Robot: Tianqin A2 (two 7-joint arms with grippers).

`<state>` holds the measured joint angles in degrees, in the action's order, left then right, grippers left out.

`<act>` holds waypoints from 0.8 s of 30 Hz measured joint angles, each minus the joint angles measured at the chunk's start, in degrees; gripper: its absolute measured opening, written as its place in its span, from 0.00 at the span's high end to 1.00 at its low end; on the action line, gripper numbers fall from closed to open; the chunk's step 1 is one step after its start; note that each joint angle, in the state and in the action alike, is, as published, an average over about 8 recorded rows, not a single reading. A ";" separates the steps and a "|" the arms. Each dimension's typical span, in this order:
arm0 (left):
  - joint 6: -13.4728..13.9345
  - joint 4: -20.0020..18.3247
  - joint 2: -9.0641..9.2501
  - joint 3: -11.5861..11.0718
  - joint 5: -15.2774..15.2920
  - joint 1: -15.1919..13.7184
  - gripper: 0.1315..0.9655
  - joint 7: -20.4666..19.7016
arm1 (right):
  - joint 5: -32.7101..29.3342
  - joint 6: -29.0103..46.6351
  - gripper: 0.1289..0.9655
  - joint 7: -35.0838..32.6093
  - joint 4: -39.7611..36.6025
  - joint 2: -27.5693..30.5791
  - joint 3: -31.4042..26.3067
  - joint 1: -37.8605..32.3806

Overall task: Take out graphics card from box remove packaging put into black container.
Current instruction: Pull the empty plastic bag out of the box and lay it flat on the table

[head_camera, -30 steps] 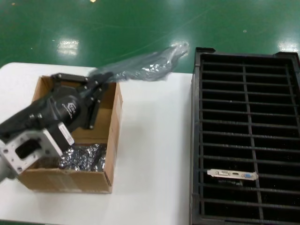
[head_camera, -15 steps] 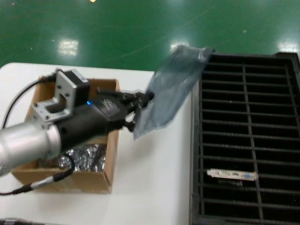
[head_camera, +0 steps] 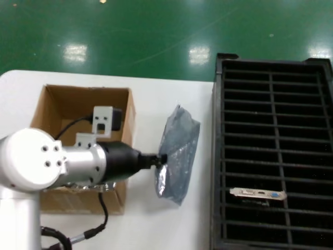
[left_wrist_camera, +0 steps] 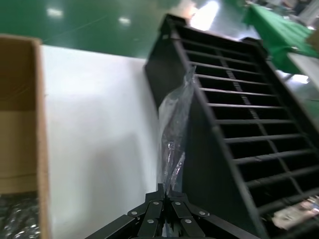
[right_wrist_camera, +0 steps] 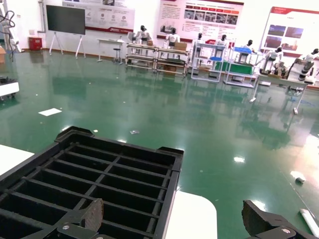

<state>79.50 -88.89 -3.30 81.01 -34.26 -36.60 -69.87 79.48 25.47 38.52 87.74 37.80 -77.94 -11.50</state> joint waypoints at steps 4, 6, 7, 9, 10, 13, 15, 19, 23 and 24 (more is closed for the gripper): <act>-3.35 4.45 -0.16 1.65 2.08 -1.43 0.97 -2.46 | 0.00 0.00 0.00 0.00 0.00 0.00 0.00 0.00; -4.85 6.44 -0.19 2.44 2.59 -2.16 0.97 -3.24 | 0.00 0.00 0.00 0.00 0.00 0.00 0.00 0.00; -5.51 7.29 -0.19 2.80 2.75 -2.52 0.97 -3.56 | 0.00 0.00 0.00 0.00 0.00 0.00 0.00 0.00; -6.80 8.81 -0.20 3.48 2.92 -3.26 0.95 -4.18 | 0.00 0.00 0.00 0.00 0.00 0.00 0.00 0.00; -7.38 9.40 -0.23 3.74 2.95 -3.62 0.94 -4.46 | 0.00 0.00 0.00 0.00 0.00 0.00 0.00 0.00; -9.06 10.47 -0.51 4.27 2.71 -4.65 0.90 -5.07 | 0.00 0.00 0.00 0.00 0.00 0.00 0.00 0.00; -10.12 10.35 -1.01 4.34 2.17 -5.22 0.88 -5.13 | 0.00 0.00 0.00 0.00 0.00 0.00 0.00 0.00; -12.57 7.17 -3.17 3.81 -0.17 -5.87 0.82 -3.37 | 0.00 0.00 0.00 0.00 0.00 0.00 0.00 0.00; -17.37 0.19 -6.69 1.90 -3.79 -5.44 0.73 1.63 | 0.00 0.00 0.00 0.00 0.00 0.00 0.00 0.00; -19.06 -1.93 -7.70 1.16 -4.74 -5.08 0.71 3.34 | 0.00 0.00 0.00 0.00 0.00 0.00 0.00 0.00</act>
<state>60.44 -90.82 -11.00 82.17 -39.00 -41.67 -66.54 79.48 25.47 38.52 87.74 37.80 -77.94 -11.50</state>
